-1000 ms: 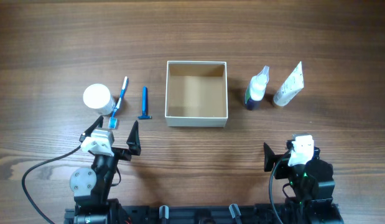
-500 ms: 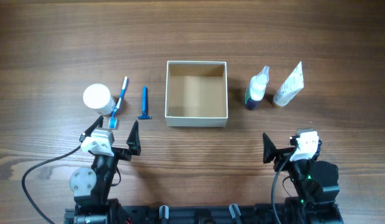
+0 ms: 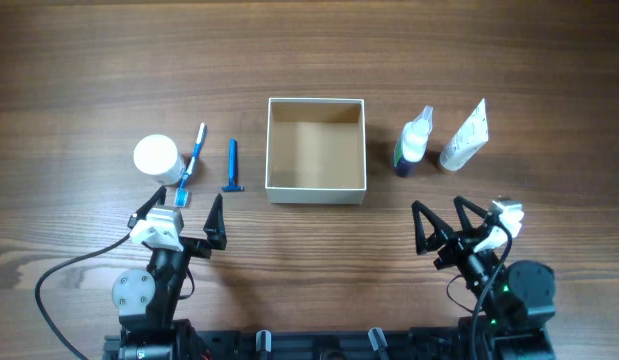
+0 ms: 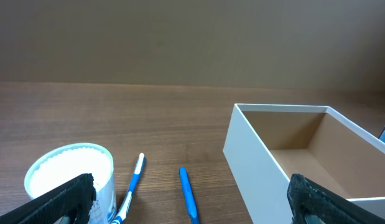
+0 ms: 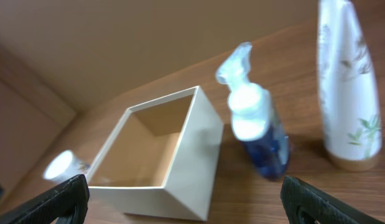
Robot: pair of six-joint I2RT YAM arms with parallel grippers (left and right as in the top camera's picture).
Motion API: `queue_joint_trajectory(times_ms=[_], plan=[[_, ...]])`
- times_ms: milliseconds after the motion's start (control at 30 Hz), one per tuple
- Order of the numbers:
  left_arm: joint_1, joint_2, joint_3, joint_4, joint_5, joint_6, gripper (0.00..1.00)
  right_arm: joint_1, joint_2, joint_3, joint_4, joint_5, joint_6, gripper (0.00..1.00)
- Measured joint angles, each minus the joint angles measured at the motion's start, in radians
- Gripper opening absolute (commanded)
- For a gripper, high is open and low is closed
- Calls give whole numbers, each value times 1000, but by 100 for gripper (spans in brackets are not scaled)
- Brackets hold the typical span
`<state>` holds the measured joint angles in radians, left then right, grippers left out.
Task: Pack container
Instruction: 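Move the right gripper to the blue soap pump bottle and grasp it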
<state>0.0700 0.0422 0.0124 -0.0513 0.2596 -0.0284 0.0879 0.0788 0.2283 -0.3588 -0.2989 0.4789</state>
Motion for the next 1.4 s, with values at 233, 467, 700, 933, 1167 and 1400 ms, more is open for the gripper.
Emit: queue_joint_trajectory(times_ms=[233,467,700,933,1167,1400], plan=[[0,0,0,0,0,0,100,0,363,410,-172,-38,-26,100],[0,0,0,2,0,0,100,0,826,974,-450,-148,-144,100],[0,0,0,1,0,0,100,1,1078,1269,-564,-145,-193,99],[0,0,0,2,0,0,100,43,1304,1365,-710,85,-173,100],[0,0,0,1,0,0,100,108,1533,1365,-731,279,-88,90],[0,0,0,1,0,0,100,141,1632,1365,-748,414,21,83]])
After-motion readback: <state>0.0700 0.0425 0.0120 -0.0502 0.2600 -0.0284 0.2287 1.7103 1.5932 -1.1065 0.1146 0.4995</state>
